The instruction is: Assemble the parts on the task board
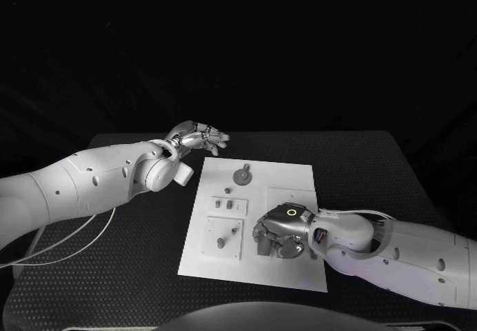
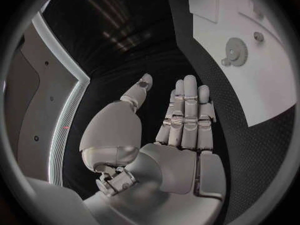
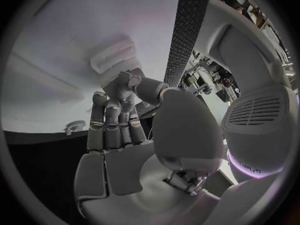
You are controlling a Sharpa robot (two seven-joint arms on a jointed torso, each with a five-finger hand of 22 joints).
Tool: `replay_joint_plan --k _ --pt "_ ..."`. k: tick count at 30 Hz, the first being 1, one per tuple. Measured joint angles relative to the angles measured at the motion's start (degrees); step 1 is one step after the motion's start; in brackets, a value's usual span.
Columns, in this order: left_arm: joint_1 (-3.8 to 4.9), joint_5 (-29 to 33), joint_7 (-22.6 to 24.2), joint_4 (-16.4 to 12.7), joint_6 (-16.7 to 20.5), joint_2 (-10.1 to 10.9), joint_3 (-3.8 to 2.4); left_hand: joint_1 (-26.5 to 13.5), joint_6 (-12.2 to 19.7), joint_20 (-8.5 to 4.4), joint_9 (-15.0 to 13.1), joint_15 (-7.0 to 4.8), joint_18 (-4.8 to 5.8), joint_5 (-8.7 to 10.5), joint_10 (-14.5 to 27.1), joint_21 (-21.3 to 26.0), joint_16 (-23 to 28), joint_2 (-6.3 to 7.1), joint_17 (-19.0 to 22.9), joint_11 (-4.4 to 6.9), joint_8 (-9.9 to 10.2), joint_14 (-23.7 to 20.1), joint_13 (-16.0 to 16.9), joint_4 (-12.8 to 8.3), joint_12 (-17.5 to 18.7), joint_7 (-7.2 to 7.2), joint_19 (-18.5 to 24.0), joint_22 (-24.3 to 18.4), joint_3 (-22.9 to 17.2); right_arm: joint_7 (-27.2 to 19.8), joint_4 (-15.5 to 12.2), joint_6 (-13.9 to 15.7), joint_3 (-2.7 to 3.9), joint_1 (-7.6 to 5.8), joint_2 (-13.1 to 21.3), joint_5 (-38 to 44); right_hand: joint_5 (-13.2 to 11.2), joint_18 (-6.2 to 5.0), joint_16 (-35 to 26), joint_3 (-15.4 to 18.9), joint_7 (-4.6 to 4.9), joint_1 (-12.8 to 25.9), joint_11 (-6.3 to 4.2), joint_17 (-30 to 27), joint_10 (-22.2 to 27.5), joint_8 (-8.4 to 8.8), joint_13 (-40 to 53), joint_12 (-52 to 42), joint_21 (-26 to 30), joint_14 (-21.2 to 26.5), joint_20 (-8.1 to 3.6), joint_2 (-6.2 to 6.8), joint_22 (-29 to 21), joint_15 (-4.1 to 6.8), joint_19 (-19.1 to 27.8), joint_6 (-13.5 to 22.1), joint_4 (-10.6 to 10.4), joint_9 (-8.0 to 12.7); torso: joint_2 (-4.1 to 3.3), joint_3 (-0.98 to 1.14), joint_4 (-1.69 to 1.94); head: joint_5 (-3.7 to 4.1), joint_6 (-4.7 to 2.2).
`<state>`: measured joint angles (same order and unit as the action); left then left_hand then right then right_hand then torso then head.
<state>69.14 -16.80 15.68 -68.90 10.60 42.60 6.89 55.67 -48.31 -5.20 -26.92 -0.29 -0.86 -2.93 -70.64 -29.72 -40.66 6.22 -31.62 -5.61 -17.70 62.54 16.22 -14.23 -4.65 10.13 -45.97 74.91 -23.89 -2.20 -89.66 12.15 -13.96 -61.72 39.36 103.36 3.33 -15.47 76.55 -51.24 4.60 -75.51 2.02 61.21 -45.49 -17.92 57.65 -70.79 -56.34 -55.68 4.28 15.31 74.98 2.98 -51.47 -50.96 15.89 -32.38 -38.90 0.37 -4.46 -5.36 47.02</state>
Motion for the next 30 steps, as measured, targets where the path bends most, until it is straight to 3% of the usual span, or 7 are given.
replay_joint_plan --k 9,12,17,23,30 --pt "0.0 0.0 -0.03 -0.02 -0.12 0.04 0.0 0.0 0.0 0.0 0.0 0.0 0.0 0.0 0.0 0.23 0.07 0.0 -0.02 0.0 0.0 0.0 0.0 0.0 0.0 0.0 0.0 0.0 0.0 0.93 0.54 1.09 0.23 -0.15 -0.42 2.92 0.0 -0.01 0.35 0.17 0.08 0.19 -0.09 -0.16 -0.09 0.01 -0.35 -0.48 -0.23 0.21 0.0 0.19 -0.01 0.21 0.0 -0.65 0.17 0.08 0.01 0.0 -0.02 0.09 0.13" --pt "0.0 0.0 -0.05 -0.04 -0.17 0.05 0.0 0.0 0.0 0.0 0.0 0.0 0.0 0.0 0.0 0.23 0.07 0.0 -0.05 0.0 0.0 0.0 0.0 0.0 0.0 0.0 0.0 0.0 0.0 1.67 0.71 1.42 0.31 -0.23 -0.42 3.84 -0.02 -0.01 0.35 0.27 -0.38 0.71 -0.09 -0.28 -0.09 0.52 -0.7 -0.71 -0.23 0.21 0.0 0.71 -0.01 0.21 0.0 0.27 0.27 0.33 0.01 0.0 -0.03 0.1 0.15" --pt "0.0 0.0 -0.08 -0.07 -0.23 0.09 0.0 0.0 0.0 0.0 -0.01 0.0 0.0 0.0 0.0 0.23 0.07 0.0 -0.04 0.0 0.0 0.0 0.0 0.0 0.0 0.0 0.0 0.04 0.0 3.14 1.07 1.74 0.37 -0.36 -0.34 4.88 -0.22 -0.01 0.35 1.12 -0.3 1.48 0.12 -0.46 0.57 1.59 -0.83 -0.82 -0.23 0.49 0.24 1.48 -0.01 0.34 0.24 1.99 0.62 0.85 0.01 0.0 -0.03 0.16 0.2" --pt "0.0 0.0 -0.1 -0.08 -0.27 0.09 0.0 -0.2 0.0 0.0 -0.01 0.0 0.0 0.0 0.0 0.23 0.07 -0.2 -0.04 0.0 0.0 0.0 0.0 0.0 0.0 0.0 0.0 0.04 0.0 4.07 1.13 1.92 0.37 -0.36 -0.29 5.25 -0.22 -0.02 0.35 1.44 -0.61 1.52 0.13 -0.57 0.97 2.08 -1.1 -0.83 -0.22 1.02 0.33 1.52 -0.01 0.21 0.34 2.9 0.63 1.21 0.02 -0.01 0.0 0.18 0.19" --pt "0.0 0.0 -0.12 -0.07 -0.31 0.06 0.0 -0.2 0.0 0.0 -0.01 0.0 0.0 0.0 0.0 0.23 0.07 -0.2 -0.1 0.0 0.0 0.0 0.0 0.15 0.0 0.0 0.0 0.03 0.15 3.5 0.87 2.46 0.24 -0.24 0.01 4.56 -0.22 -0.01 1.04 0.96 0.38 1.98 0.13 -0.81 0.95 0.53 -1.2 -1.59 -0.65 1.01 0.51 1.01 -0.02 0.21 0.52 -0.98 0.15 1.08 0.02 -0.03 0.01 0.21 0.16"
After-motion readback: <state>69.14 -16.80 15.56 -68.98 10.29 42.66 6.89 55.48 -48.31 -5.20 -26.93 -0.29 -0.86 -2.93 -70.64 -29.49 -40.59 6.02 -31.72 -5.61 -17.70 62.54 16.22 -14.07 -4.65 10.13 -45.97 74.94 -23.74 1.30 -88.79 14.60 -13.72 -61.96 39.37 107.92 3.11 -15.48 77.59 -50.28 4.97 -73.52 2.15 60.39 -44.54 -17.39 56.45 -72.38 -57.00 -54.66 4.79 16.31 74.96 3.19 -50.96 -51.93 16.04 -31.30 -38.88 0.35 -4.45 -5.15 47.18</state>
